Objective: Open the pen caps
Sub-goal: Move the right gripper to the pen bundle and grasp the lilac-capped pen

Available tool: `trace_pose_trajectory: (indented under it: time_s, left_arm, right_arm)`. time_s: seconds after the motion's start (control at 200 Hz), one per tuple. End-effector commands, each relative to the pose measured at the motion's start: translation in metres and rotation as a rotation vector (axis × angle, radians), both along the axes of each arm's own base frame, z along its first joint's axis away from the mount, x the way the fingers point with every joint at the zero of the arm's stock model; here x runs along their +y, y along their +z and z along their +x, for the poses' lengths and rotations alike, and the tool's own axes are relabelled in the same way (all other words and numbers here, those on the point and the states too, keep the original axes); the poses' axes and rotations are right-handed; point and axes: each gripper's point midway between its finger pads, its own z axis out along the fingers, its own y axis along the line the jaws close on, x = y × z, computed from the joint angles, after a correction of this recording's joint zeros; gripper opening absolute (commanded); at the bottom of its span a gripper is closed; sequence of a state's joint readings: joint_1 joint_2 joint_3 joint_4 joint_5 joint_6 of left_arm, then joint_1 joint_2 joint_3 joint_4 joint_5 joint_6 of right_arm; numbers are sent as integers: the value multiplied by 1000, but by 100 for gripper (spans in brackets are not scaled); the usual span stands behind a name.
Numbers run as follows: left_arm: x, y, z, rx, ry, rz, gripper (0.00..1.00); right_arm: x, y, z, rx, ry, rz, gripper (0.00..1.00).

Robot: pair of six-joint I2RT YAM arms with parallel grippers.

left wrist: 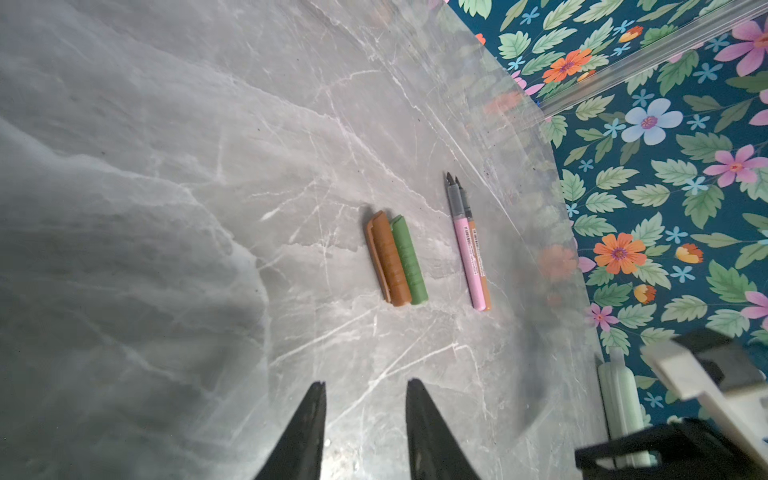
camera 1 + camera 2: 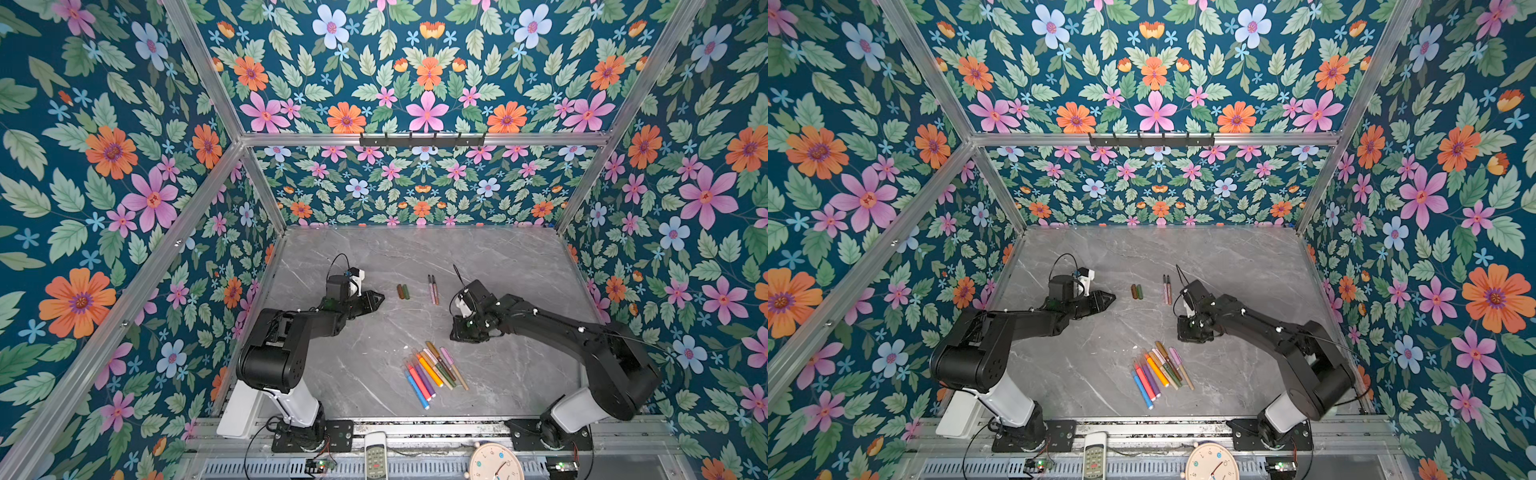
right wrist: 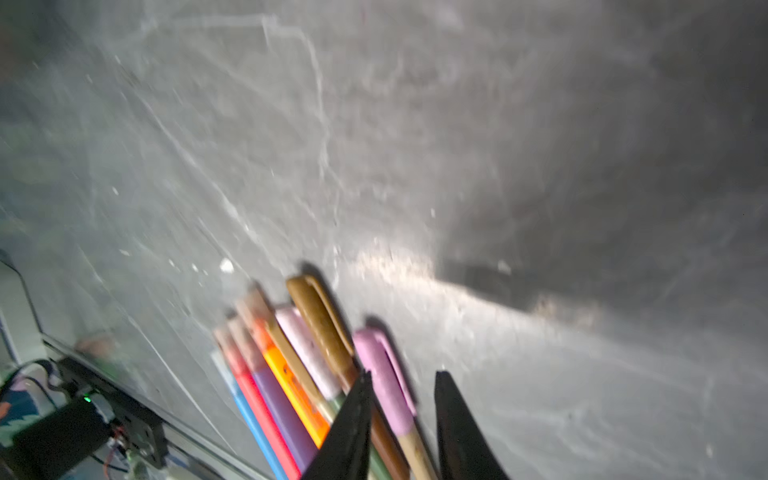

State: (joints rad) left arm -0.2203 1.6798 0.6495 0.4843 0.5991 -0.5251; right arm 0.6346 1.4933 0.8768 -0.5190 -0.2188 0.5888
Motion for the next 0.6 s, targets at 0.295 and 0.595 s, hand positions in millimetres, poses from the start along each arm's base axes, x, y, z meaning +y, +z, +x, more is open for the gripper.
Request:
trace_pose_trajectory:
  time_s: [0.295,0.595]
  left_arm:
    - [2,7,2,-26,7,-21,36]
    - [2,8,2,-26,7,-27,36]
  right_arm:
    - [2,-15,-65,76,86,-37,26]
    - [7,-25,-74,99,129,-141,24]
